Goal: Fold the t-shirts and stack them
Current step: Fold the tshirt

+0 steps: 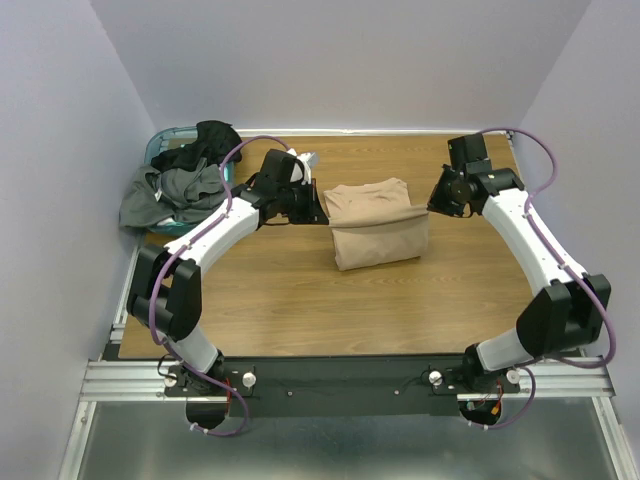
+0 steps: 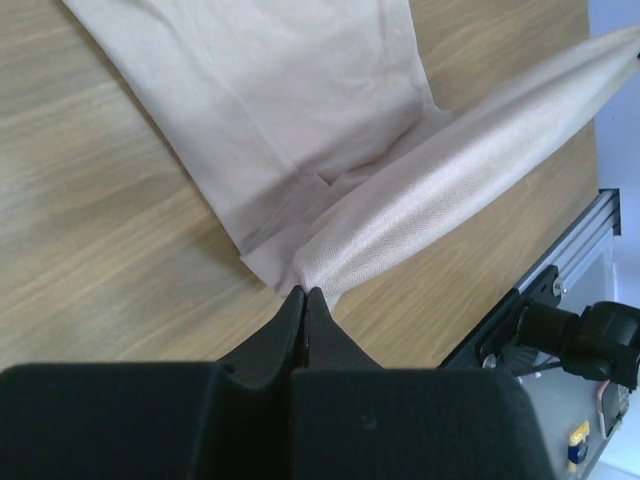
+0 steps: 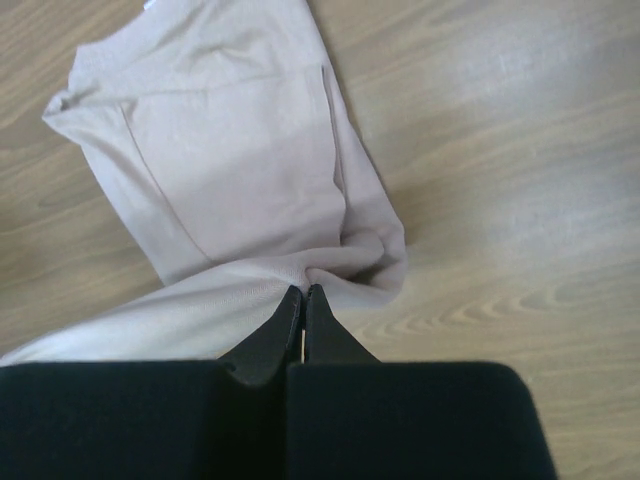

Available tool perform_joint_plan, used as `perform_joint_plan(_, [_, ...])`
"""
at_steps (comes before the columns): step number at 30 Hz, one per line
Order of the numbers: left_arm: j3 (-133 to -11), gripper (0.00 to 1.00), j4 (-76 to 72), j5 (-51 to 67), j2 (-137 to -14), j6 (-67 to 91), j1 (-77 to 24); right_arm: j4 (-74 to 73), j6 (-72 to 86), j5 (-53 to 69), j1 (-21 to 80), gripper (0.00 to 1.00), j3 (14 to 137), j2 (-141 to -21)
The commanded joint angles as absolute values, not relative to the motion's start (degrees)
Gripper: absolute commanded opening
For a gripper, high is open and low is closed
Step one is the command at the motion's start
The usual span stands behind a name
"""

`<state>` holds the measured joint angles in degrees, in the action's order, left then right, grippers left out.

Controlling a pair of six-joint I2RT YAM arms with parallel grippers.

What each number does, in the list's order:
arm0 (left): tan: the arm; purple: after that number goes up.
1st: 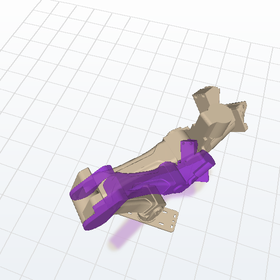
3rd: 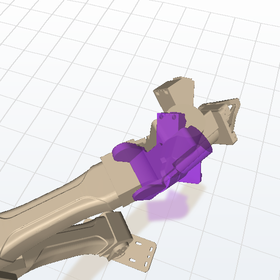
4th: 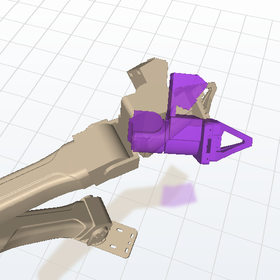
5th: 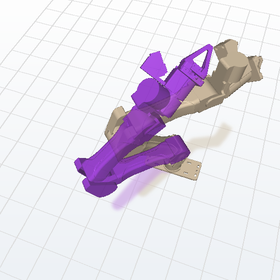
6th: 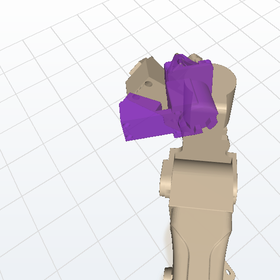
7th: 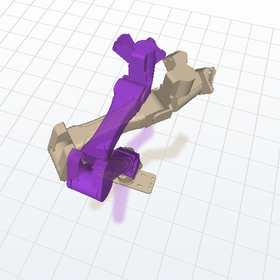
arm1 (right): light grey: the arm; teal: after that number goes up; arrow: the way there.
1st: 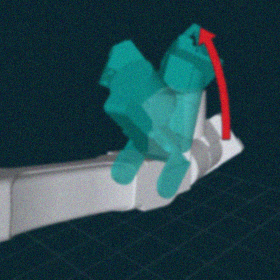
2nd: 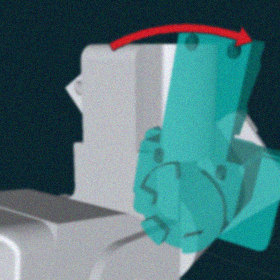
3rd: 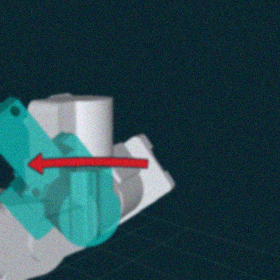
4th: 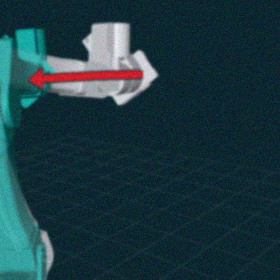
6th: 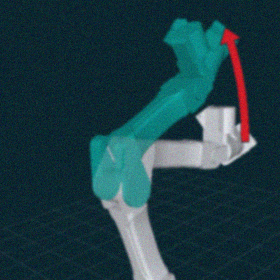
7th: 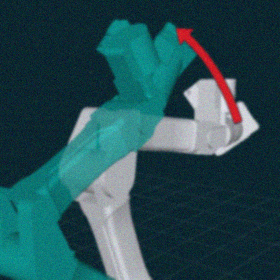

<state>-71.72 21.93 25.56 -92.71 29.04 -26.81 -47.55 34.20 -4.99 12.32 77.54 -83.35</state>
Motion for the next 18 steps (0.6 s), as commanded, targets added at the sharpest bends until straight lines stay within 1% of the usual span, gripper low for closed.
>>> perform_joint_plan(1, [-75.14,0.00,23.73,25.93,-96.66,25.49,-24.26,-43.43,31.56,-11.77,11.87,0.00,81.20,-87.79])
perform_joint_plan(9, [-81.73,0.00,24.35,26.98,-104.14,23.64,-22.24,-41.57,29.36,-12.75,11.86,0.00,87.62,-97.02])
perform_joint_plan(11, [-85.50,0.00,25.05,27.51,-107.04,22.86,-21.71,-40.96,28.66,-13.27,11.69,0.01,89.47,-99.57])
perform_joint_plan(18, [-92.98,0.00,27.24,27.69,-114.51,21.62,-20.48,-39.38,26.64,-14.24,11.51,0.00,95.27,-107.57])
